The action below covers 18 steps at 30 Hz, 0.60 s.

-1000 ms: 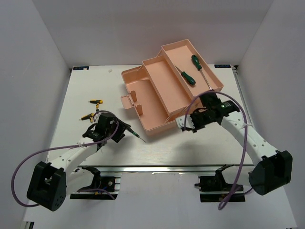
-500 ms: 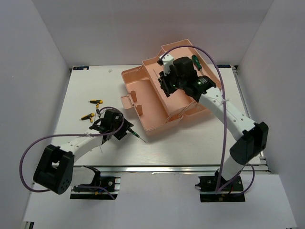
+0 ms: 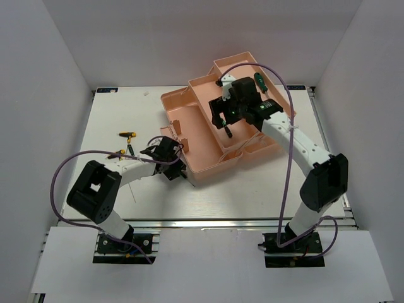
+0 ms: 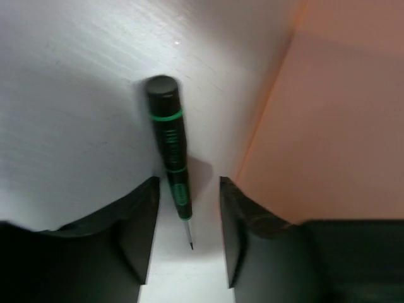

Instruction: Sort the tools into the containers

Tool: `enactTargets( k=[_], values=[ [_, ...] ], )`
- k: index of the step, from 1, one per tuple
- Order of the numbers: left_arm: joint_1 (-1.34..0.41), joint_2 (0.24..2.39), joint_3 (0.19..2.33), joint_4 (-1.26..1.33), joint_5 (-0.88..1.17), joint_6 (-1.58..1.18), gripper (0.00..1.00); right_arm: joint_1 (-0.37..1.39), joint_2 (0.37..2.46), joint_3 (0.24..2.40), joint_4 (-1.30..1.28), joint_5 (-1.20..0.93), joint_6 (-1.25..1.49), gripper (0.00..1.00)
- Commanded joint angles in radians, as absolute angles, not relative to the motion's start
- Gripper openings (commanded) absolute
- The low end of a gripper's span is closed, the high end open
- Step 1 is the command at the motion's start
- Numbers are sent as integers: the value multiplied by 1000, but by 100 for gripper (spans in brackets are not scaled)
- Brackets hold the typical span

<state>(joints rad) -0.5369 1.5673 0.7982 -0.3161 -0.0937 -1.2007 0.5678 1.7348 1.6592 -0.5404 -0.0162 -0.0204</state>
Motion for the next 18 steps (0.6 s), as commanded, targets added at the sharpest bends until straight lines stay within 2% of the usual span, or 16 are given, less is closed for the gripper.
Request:
enactTargets(
  k=[1, 6, 7, 16, 18],
  values=[
    [-548, 1612, 825, -451, -138, -1209, 50, 555, 1587, 1600, -451, -83, -40, 85],
    [-555, 1698, 894, -602, -155, -1201, 38, 526, 1490, 1516, -393, -94, -11, 86],
    [-560, 1707, 899, -621, -152, -1195, 33, 522, 1467, 1503, -382, -97, -8, 86],
    [-566, 1672, 848, -744, -196, -1120, 29, 500, 1368, 1451, -330, -136, -8, 86],
    [-566, 1652, 839, -776, -207, -1109, 24, 500, 1350, 1437, -321, -147, -8, 86]
  ],
)
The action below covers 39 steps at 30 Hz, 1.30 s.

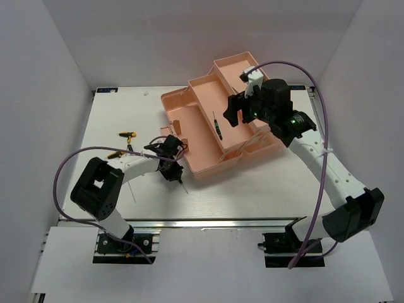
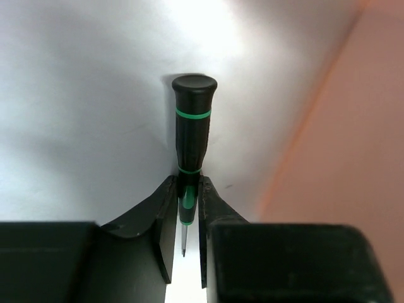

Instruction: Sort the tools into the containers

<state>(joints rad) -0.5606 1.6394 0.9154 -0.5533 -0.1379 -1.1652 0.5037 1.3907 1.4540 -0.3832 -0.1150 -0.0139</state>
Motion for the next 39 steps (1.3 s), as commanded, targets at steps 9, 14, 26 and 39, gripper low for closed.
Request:
enactTargets(
  k=[9, 14, 26, 39],
  values=[
    [-566, 1433, 837, -876, -252, -1042, 0, 472, 1309, 1398, -281, -204, 34, 87],
    [-566, 1264, 929, -877, -278, -1009, 0, 465, 1287, 1368, -255, -207, 26, 87],
    [-566, 1407, 1405, -446, -22, -927, 0, 393, 1223, 1283, -215, -251, 5, 0],
    [-571, 2052, 2058, -474, 64, -931, 28, 341, 1094, 1158, -183, -250, -31, 19]
  ],
)
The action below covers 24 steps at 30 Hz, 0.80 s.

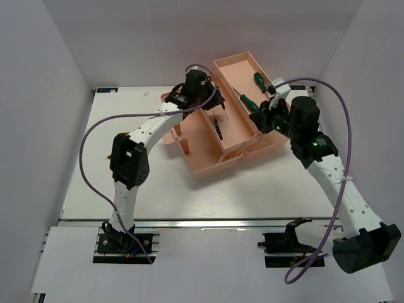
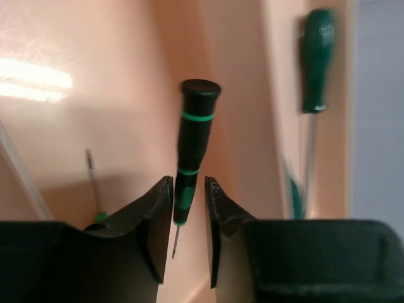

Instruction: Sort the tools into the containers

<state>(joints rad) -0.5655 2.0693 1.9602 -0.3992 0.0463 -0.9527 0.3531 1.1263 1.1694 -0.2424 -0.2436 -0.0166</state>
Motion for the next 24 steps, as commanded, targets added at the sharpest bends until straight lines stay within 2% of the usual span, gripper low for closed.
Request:
enactTargets(
  k=[1, 7, 8, 10, 11, 12, 13, 15, 17, 18, 19, 20, 21, 22, 23, 24],
  values=[
    [-569, 2057, 2071, -482, 63, -914, 40, 336, 1091, 1149, -180, -253, -31, 20],
    [-551, 2030, 2180, -600, 40, -812, 52, 334, 1083, 1131, -169, -322, -72, 31],
    [-543, 2005, 2175, -624, 41, -795, 57, 334, 1080, 1126, -175, -354, -99, 43],
    [-509, 1936, 2096, -655, 14, -758, 58, 334, 1074, 1124, -190, -496, -209, 54],
    [-490, 1834, 2042, -673, -18, -752, 50, 334, 1063, 1117, -216, -558, -253, 61],
    [-427, 1774, 1975, -678, -28, -749, 41, 334, 1057, 1108, -222, -648, -287, 60],
    [-384, 1710, 1807, -677, -17, -749, 30, 334, 1051, 1095, -221, -688, -308, 57],
    [-225, 1527, 1555, -649, 29, -692, 11, 334, 1043, 1059, -218, -776, -357, 29],
    [-125, 1456, 1462, -693, 83, -606, 10, 334, 1048, 1043, -215, -819, -365, 0],
    [-57, 1436, 1439, -733, 71, -562, 11, 334, 1052, 1034, -219, -839, -367, 0],
    [-32, 1437, 1399, -791, 30, -481, 15, 336, 1055, 1031, -219, -848, -364, 2],
    [-20, 1436, 1375, -807, -15, -450, 21, 336, 1066, 1029, -222, -856, -364, 23],
    [-20, 1428, 1350, -814, -62, -419, 29, 336, 1072, 1031, -232, -861, -361, 35],
    [-20, 1425, 1324, -818, -89, -417, 45, 336, 1077, 1031, -233, -858, -354, 42],
    [-17, 1427, 1280, -819, -119, -425, 50, 336, 1089, 1034, -238, -854, -353, 50],
    [-8, 1442, 1255, -818, -124, -429, 53, 336, 1094, 1035, -244, -841, -353, 51]
  ],
)
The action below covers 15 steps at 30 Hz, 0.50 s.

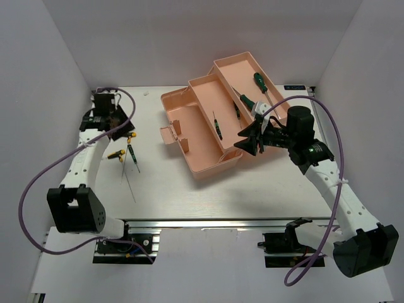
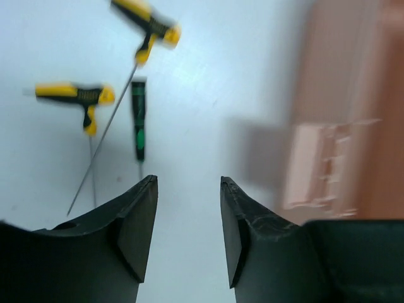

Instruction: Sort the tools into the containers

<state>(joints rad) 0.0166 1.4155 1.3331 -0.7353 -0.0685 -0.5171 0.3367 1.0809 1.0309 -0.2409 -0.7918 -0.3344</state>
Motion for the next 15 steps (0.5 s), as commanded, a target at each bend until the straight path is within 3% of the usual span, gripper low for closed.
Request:
enactTargets(
  k=[1, 5, 15],
  values=[
    [-8, 1454, 1231, -802, -129, -430, 55, 334, 1098, 1037, -248, -833, -353, 52],
    [-6, 1534, 1141, -746, -118, -426, 56, 336, 1109, 1034, -250, -804, -350, 55],
    [-5, 1769, 1225, -670, -149, -351, 55, 334, 1103, 1035, -267, -758, -350, 59]
  ],
)
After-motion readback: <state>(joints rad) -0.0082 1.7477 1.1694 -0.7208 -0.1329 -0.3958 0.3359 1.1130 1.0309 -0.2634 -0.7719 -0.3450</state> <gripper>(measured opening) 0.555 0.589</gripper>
